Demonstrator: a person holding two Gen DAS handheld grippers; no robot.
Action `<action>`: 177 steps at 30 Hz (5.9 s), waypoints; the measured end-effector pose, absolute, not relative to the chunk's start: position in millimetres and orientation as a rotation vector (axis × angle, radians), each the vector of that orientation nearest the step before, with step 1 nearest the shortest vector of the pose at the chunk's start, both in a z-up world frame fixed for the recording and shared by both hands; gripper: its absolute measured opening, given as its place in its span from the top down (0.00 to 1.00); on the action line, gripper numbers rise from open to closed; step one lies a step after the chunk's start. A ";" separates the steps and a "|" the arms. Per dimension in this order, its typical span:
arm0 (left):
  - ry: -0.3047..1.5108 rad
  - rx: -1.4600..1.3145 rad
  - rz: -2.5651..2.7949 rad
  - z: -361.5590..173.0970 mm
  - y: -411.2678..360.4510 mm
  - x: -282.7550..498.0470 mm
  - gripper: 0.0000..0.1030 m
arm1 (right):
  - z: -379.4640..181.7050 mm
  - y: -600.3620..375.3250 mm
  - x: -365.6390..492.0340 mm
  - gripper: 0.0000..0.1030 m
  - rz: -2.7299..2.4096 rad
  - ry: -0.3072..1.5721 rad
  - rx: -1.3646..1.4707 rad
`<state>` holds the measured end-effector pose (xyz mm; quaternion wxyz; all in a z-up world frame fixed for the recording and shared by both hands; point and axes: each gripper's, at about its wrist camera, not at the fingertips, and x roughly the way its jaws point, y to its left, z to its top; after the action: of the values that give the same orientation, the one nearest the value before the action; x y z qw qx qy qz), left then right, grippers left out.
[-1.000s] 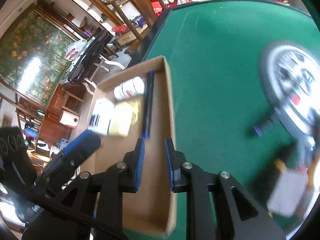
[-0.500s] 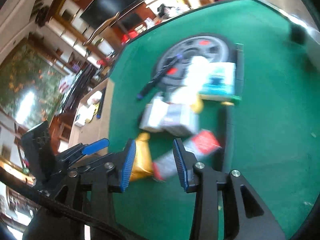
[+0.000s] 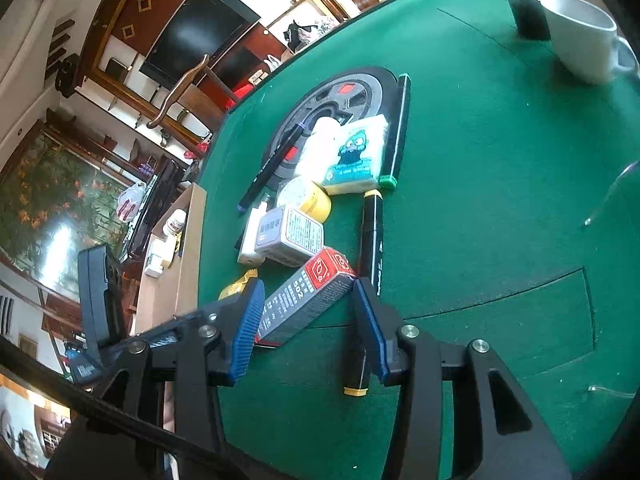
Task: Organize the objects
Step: 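Grasp the yellow cracker packet with the left gripper, then grasp the grey glue box with the right gripper while the left holds the packet, then lower packet and glue box into the cardboard tray and open both grippers, then grasp the white charger with the left gripper while the right grasps a black marker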
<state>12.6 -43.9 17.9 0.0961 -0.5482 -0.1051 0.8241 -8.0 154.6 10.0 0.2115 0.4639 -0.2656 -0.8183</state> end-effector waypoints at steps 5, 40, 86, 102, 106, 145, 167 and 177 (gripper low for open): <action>-0.086 -1.557 2.535 15.5 -32.2 23.7 0.60 | 8.7 145.5 -3.1 0.57 -2.259 -0.730 1.316; -0.084 -1.382 2.645 8.1 -54.0 68.4 0.61 | 6.2 80.2 7.9 0.77 -2.459 -0.217 1.370; -0.356 -1.113 2.824 84.3 -163.3 101.3 0.61 | 52.2 -29.5 9.0 0.76 -2.289 -0.089 1.291; -0.454 -1.142 2.901 82.2 -240.9 90.2 0.61 | 73.8 -103.5 -11.4 0.76 -2.236 0.009 1.256; -0.473 -1.182 2.906 72.4 -258.6 81.6 0.61 | 75.2 -122.1 -23.2 0.76 -2.225 0.030 1.260; -0.448 -1.540 2.822 23.0 -316.0 -21.6 0.61 | 3.6 -238.8 -187.7 0.76 -2.216 -0.023 1.523; -0.499 -1.363 2.858 54.1 -299.4 6.5 0.52 | 47.7 -185.6 -141.7 0.64 -2.181 -0.179 1.348; -0.480 -1.284 2.804 65.5 -240.6 43.3 0.52 | 39.2 -108.4 -63.5 0.64 -2.130 -0.242 1.310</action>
<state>43.3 -240.6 65.5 0.0106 -0.4113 -0.1537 0.8984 -63.5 -108.4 39.2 0.3093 0.4958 -0.0915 -0.8063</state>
